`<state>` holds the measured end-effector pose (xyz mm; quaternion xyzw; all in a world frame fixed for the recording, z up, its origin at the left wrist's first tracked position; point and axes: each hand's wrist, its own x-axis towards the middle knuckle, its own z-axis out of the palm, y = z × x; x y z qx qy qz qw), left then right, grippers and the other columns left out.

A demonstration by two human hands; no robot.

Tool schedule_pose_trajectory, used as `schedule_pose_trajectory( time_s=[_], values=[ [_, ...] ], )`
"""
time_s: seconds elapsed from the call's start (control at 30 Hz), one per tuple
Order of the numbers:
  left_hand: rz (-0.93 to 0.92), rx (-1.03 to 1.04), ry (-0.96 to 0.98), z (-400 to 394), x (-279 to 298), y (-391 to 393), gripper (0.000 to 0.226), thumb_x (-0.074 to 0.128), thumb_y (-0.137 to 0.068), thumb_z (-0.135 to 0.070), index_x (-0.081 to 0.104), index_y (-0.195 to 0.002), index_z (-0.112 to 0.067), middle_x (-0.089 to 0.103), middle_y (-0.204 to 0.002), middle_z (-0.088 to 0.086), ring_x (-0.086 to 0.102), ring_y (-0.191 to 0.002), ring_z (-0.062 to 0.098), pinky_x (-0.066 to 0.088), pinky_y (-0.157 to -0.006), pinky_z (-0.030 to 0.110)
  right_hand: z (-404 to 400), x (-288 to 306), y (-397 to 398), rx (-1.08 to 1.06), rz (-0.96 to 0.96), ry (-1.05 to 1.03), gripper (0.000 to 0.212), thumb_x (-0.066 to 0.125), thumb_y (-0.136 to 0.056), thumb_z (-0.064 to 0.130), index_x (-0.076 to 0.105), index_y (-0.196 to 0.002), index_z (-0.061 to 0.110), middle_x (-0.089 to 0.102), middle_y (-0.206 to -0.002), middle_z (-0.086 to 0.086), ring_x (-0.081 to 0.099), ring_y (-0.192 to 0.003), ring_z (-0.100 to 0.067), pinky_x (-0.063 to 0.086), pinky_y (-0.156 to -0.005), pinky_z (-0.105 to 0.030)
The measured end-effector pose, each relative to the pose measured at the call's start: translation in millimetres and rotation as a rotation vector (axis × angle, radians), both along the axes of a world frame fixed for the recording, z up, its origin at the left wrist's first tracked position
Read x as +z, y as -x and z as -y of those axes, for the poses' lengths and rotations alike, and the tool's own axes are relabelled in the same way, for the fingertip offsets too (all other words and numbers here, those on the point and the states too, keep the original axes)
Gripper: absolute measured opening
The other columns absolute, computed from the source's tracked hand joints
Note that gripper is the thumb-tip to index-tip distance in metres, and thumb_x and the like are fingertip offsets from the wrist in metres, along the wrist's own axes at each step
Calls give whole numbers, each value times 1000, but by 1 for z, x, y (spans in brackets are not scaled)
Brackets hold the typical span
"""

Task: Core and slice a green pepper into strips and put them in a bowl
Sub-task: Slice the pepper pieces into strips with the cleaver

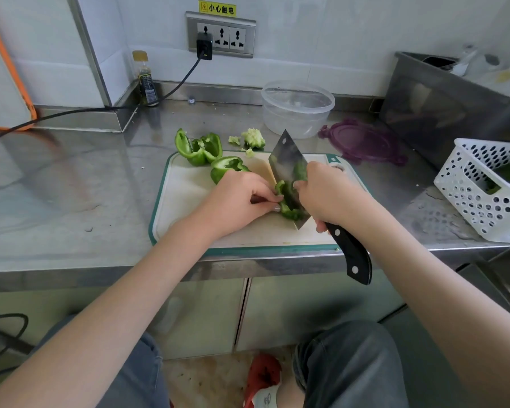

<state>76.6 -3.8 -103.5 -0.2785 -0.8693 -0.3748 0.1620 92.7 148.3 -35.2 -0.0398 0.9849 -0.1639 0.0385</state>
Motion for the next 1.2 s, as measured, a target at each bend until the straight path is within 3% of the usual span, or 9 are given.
schedule_pose_trajectory(
  time_s=[0.17, 0.33, 0.43, 0.5, 0.63, 0.77, 0.97, 1.1, 1.2],
  values=[
    [4, 11, 12, 2, 1, -1, 13, 78, -74, -11, 77, -86, -13, 73, -90, 0, 62, -83, 3, 47, -82, 13, 19, -1, 11, 41, -80, -91, 12, 41, -94, 10, 50, -101, 6, 43, -67, -3, 56, -72, -27, 34, -44, -23],
    [12, 15, -14, 2, 1, -1, 12, 78, -75, -12, 77, -87, -13, 72, -88, -1, 60, -80, 1, 45, -78, 8, 14, 5, 19, 19, 21, -284, 31, 57, -90, 8, 44, -118, 4, 54, -85, -9, 45, -52, -21, 40, -43, -34],
    [18, 7, -10, 2, 1, -1, 11, 76, -76, -12, 77, -87, -12, 72, -87, 0, 61, -80, 4, 47, -78, 16, -4, 5, 16, 28, -36, -206, 11, 47, -96, 17, 48, -101, 7, 48, -74, -5, 54, -47, -21, 40, -35, -27],
    [16, 2, -24, 2, 1, -1, 10, 76, -77, -12, 77, -87, -11, 72, -87, 1, 60, -79, 4, 48, -77, 20, -15, 8, 15, 2, -41, -170, 13, 43, -98, 22, 48, -99, 9, 50, -66, -4, 54, -40, -18, 37, -34, -23],
    [-10, 27, 15, 0, -1, -1, 12, 75, -78, -17, 77, -89, -12, 68, -96, 1, 61, -85, 12, 48, -81, 27, -25, 17, 14, -61, 37, -5, 16, 41, -100, 23, 38, -101, 8, 45, -25, -2, 44, -19, -13, 34, -32, -18],
    [-54, 40, 36, -3, -1, -1, 12, 74, -79, -16, 77, -88, -10, 70, -96, 5, 64, -87, 17, 47, -81, 26, -23, 27, 6, -20, 16, 41, 24, 42, -99, 26, 40, -104, 2, 48, -31, -6, 42, -18, -12, 35, -32, -20],
    [-35, 24, 26, -4, 1, -4, 11, 73, -80, -14, 77, -89, -10, 73, -93, 5, 66, -86, 17, 47, -80, 28, -16, 24, 3, 19, 77, -93, 12, 46, -98, 19, 45, -103, 8, 46, -28, -3, 42, -20, -10, 39, -42, -27],
    [7, 17, 9, -3, 1, -3, 13, 72, -81, -15, 77, -92, -13, 74, -95, 2, 68, -90, 17, 52, -83, 36, -15, 19, 1, -14, 83, -97, 19, 40, -100, 23, 38, -95, 5, 44, -25, -1, 42, -19, -11, 36, -39, -23],
    [26, 25, -10, -2, 1, -3, 14, 73, -79, -14, 77, -93, -17, 74, -95, 2, 68, -91, 17, 53, -84, 38, -15, 13, 3, 14, 28, -70, 25, 43, -98, 22, 40, -74, 16, 52, -46, -2, 45, -25, -8, 34, -40, -22]
  ],
)
